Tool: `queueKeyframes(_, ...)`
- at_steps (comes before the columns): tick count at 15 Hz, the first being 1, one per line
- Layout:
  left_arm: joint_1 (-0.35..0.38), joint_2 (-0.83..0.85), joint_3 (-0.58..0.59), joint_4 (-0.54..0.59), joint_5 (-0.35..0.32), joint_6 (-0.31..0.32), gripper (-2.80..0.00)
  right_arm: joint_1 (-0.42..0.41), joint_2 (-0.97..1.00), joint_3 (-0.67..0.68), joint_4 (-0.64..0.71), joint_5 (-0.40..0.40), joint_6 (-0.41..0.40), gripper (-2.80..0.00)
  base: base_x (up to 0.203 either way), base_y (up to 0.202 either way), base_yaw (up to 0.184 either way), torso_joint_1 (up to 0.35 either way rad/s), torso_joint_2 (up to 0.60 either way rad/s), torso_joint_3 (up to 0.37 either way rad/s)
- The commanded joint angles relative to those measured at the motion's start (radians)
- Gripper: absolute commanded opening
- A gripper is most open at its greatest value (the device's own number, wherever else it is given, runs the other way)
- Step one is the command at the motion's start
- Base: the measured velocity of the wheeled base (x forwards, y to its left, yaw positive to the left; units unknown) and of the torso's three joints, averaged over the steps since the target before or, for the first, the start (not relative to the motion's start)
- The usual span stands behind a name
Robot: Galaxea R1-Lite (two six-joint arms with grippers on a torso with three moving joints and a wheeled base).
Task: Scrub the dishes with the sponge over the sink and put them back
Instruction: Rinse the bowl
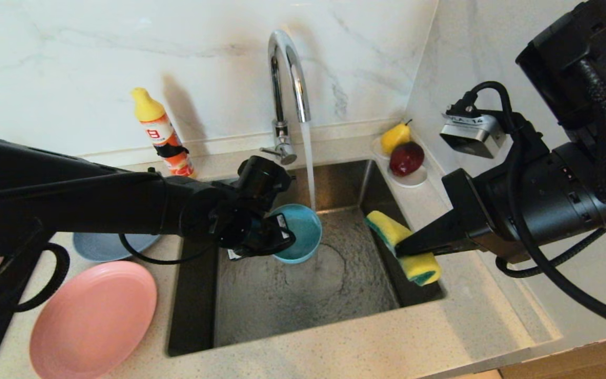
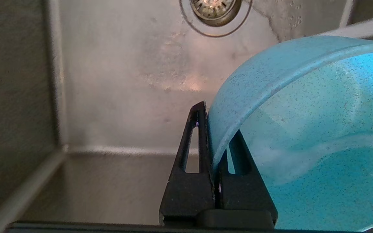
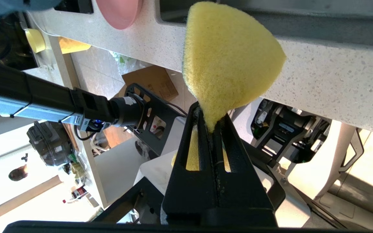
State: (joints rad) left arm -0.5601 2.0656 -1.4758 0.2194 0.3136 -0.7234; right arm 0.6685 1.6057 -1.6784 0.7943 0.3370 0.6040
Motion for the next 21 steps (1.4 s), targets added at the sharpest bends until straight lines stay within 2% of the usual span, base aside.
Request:
queueKeyframes(1,0.003,0.053,-0.04,0.002,0.004,-0.013,-2.8,0.0,0.0,0.009,0.003,0.002,0.003,-2.8,0.0,0.0,0.0,0.0,0.0,0.0)
queueKeyframes(4,0.006,0.072,-0.075,0.003,0.005,-0.017,-2.8,0.0,-0.003,0.011,0.005,0.004,0.003,-2.8,0.0,0.0,0.0,0.0,0.0,0.0)
queueKeyframes(12,0.035,0.126,-0.182,0.003,0.004,-0.091,-2.8,0.0,0.005,0.025,0.0,0.004,0.003,-2.8,0.0,0.0,0.0,0.0,0.0,0.0)
queueKeyframes(15,0.034,0.163,-0.218,0.004,0.005,-0.091,-2.8,0.0,-0.003,0.041,-0.016,0.004,0.003,-2.8,0.0,0.0,0.0,0.0,0.0,0.0)
queueKeyframes(21,0.034,0.152,-0.209,0.018,0.004,-0.099,-2.8,-0.001,-0.006,0.043,-0.018,0.002,0.003,-2.8,0.0,0.0,0.0,0.0,0.0,0.0)
